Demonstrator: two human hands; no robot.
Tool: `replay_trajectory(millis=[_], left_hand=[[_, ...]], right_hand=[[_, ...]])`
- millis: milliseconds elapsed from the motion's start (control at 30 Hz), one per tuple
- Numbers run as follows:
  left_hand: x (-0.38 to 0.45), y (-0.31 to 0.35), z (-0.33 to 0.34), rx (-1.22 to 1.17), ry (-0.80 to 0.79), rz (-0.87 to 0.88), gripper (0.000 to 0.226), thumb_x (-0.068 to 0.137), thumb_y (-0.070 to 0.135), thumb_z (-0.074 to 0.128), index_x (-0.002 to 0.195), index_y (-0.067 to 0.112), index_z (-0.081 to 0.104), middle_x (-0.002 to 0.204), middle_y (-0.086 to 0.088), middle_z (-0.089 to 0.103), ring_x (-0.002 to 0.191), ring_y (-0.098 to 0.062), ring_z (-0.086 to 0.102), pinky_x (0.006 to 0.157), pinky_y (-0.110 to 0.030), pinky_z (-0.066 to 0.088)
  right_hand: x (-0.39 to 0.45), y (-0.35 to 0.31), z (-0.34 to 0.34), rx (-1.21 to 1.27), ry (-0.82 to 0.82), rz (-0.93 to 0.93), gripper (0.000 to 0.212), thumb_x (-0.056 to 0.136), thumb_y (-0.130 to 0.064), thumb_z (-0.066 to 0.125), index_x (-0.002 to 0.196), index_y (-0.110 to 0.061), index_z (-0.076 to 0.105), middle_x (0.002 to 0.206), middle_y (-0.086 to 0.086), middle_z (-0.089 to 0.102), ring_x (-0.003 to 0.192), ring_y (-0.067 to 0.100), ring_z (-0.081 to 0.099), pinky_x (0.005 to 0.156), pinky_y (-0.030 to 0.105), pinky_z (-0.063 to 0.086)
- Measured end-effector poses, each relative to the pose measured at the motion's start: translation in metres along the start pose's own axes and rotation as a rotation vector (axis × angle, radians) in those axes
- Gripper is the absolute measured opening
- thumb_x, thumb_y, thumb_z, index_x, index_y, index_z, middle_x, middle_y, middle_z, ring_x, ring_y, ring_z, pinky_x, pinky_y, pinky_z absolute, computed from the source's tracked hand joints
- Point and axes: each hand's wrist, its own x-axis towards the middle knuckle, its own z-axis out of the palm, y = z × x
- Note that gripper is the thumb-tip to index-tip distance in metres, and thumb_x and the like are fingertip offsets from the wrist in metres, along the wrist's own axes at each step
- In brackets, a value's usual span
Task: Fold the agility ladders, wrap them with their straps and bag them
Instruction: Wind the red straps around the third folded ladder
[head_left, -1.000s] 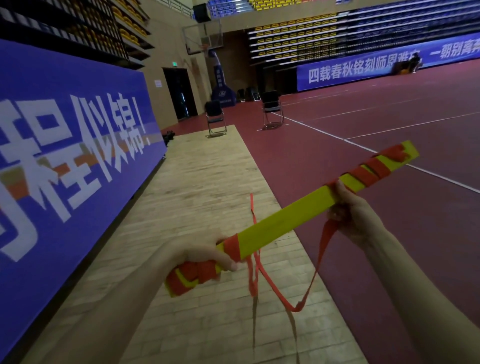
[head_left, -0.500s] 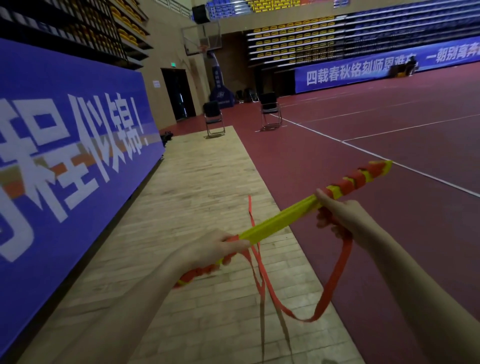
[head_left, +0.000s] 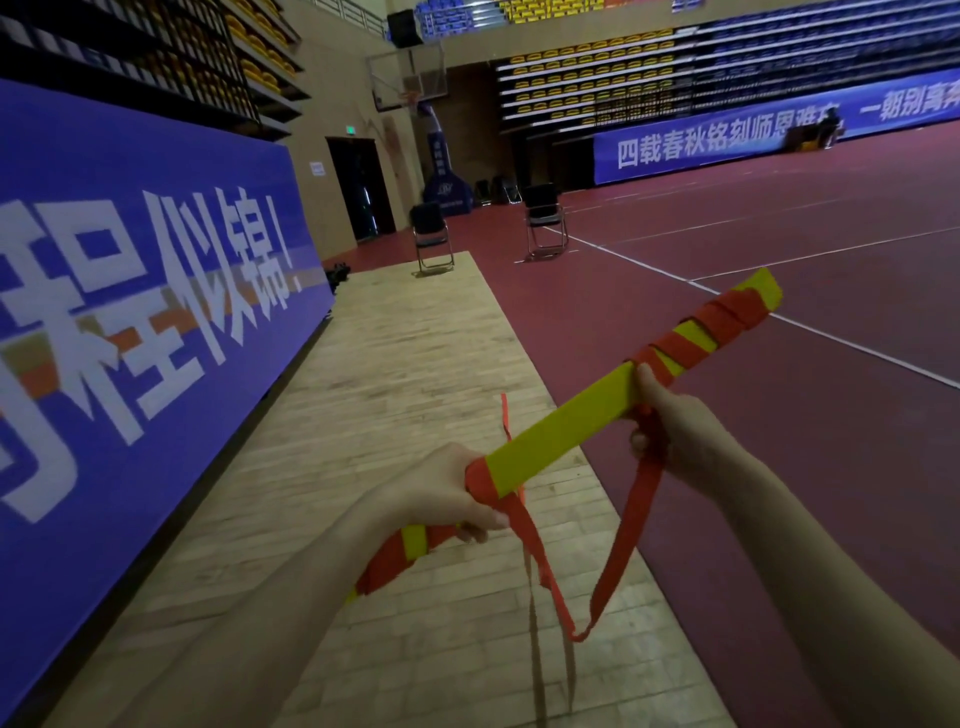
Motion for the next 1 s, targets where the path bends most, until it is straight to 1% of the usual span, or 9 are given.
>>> replay_trajectory(millis=[133,233,333,567,633,700,800,933,1000], left_hand=[[0.0,0.003,0.015,0.788,0.505,0.076,0.01,0.083,0.028,0.064,0.091,0.027,0.058,0.09,0.004,0.065,0.089,-0.022,0.063,0.066,-0.03,0.041],[0.001,0.004,0.021,0.905,0.569,0.085,0.023,0.087,0.031,0.057,0.11,0.031,0.055,0.103,0.001,0.06,0.097,-0.025,0.06,0.072,-0.032,0.042],[0.006,0.008,0.014,0.643,0.261,-0.022,0.03,0.077,0.041,0.07,0.098,0.027,0.052,0.098,0.001,0.061,0.094,-0.023,0.06,0.076,-0.031,0.045],[0.005,0.005,0.014,-0.185,-0.277,-0.153,0.026,0.072,0.013,0.075,0.094,0.008,0.062,0.089,-0.01,0.069,0.091,-0.032,0.067,0.09,-0.046,0.053],[0.004,-0.001,0.025,-0.485,-0.334,-0.155,0.036,0.066,0.009,0.068,0.098,0.0,0.055,0.077,-0.012,0.065,0.084,-0.034,0.065,0.083,-0.049,0.055],[0.002,0.001,0.027,-0.647,-0.338,-0.138,0.034,0.066,0.007,0.062,0.098,0.001,0.052,0.065,-0.01,0.06,0.062,-0.023,0.062,0.059,-0.032,0.054],[0.005,0.011,0.024,-0.409,-0.127,-0.109,0.011,0.076,0.004,0.061,0.082,0.005,0.052,0.06,-0.008,0.052,0.047,-0.014,0.048,0.046,-0.023,0.04],[0.01,0.018,0.033,0.537,0.343,-0.003,0.009,0.085,0.015,0.055,0.092,0.014,0.05,0.092,-0.013,0.061,0.08,-0.027,0.058,0.062,-0.03,0.035],[0.012,0.019,0.035,0.683,0.434,0.009,0.025,0.083,0.027,0.058,0.102,0.016,0.046,0.096,-0.009,0.062,0.088,-0.03,0.059,0.064,-0.031,0.037]], right_hand=[[-0.005,0.002,0.012,-0.218,0.093,0.017,0.05,0.089,-0.054,0.06,0.086,-0.004,0.065,0.081,0.016,0.072,0.032,0.009,0.042,0.038,0.018,0.037],[-0.004,0.01,0.017,-0.116,0.165,0.002,0.031,0.09,-0.034,0.066,0.075,-0.009,0.058,0.067,0.015,0.065,0.029,0.009,0.036,0.038,0.018,0.033],[-0.004,0.014,0.018,0.145,0.116,0.024,0.019,0.09,-0.015,0.061,0.075,-0.011,0.052,0.054,0.002,0.04,0.031,0.006,0.033,0.034,0.019,0.029],[-0.019,0.005,0.026,0.191,-0.212,-0.058,0.019,0.096,-0.015,0.051,0.077,-0.011,0.054,0.046,-0.006,0.036,0.039,0.005,0.033,0.043,0.017,0.031],[-0.019,0.003,0.026,0.228,-0.268,-0.093,0.014,0.089,-0.019,0.053,0.081,-0.008,0.056,0.047,-0.005,0.039,0.042,0.006,0.034,0.047,0.019,0.031],[-0.019,0.003,0.027,0.25,-0.297,-0.114,0.019,0.083,-0.023,0.054,0.085,-0.004,0.057,0.05,-0.003,0.043,0.043,0.007,0.036,0.046,0.019,0.034],[-0.019,0.0,0.022,0.078,-0.24,-0.092,0.027,0.081,-0.034,0.063,0.084,-0.007,0.059,0.061,0.0,0.044,0.046,0.009,0.041,0.046,0.023,0.04],[-0.017,0.001,0.028,-0.134,-0.032,-0.019,0.035,0.086,-0.04,0.068,0.077,-0.007,0.061,0.053,0.001,0.059,0.041,0.011,0.044,0.045,0.023,0.041],[-0.012,0.007,0.028,-0.006,0.07,0.01,0.025,0.088,-0.027,0.07,0.077,-0.008,0.057,0.049,0.001,0.051,0.037,0.01,0.042,0.039,0.021,0.038]])
